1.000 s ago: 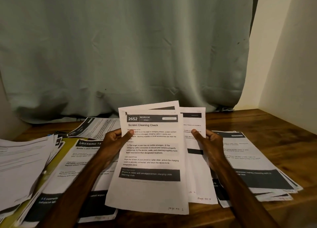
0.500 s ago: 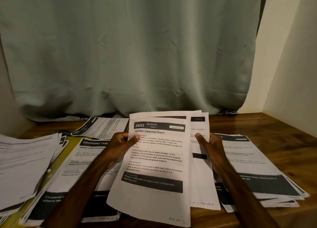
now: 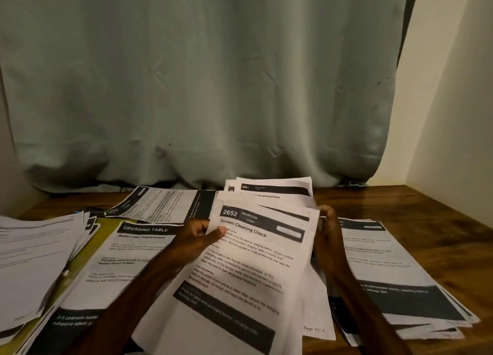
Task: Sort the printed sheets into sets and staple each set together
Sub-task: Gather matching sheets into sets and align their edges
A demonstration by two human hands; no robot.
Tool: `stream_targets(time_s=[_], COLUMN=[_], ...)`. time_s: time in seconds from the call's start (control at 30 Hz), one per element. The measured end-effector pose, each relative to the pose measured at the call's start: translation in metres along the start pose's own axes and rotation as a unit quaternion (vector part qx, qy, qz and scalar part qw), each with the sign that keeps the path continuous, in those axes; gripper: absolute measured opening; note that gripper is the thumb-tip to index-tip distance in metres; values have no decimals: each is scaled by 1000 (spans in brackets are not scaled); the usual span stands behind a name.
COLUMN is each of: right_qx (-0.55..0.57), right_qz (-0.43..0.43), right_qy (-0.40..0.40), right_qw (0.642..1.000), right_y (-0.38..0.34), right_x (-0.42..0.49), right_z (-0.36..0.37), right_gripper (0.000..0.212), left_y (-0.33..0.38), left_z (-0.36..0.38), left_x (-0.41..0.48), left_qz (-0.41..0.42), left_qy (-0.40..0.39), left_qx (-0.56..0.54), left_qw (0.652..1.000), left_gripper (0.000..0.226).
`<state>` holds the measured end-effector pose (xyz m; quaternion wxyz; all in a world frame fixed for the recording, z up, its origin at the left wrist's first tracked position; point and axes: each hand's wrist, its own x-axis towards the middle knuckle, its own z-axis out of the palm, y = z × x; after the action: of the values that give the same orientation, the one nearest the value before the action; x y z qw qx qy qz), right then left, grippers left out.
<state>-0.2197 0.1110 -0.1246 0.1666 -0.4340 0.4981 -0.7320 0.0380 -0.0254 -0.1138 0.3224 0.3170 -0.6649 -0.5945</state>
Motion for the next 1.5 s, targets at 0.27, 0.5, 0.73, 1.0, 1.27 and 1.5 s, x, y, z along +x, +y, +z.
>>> stream_targets(time_s=[0.27, 0.5, 0.73, 1.0, 1.27, 1.5], right_qx=[-16, -24, 48, 107, 93, 107], right_qz=[-32, -10, 42, 101, 81, 91], right_qy=[-14, -39, -3, 55, 40, 71], right_qw=[999, 999, 998, 988, 992, 988], right_y=[3, 1, 0, -3, -11, -12], right_x=[3, 2, 2, 8, 6, 6], right_z=[1, 2, 2, -2, -4, -6], right_gripper=[21, 25, 31, 34, 43, 17], left_y=[-13, -19, -18, -20, -20, -20], left_z=[11, 12, 13, 13, 12, 14], left_x=[7, 11, 11, 12, 10, 10], left_qz=[10, 22, 25, 23, 23, 25], left_qy=[73, 110, 103, 93, 90, 98], left_qx=[-34, -30, -51, -57, -70, -41], left_qw=[997, 993, 993, 994, 993, 994], left_gripper=[16, 13, 15, 21, 25, 21])
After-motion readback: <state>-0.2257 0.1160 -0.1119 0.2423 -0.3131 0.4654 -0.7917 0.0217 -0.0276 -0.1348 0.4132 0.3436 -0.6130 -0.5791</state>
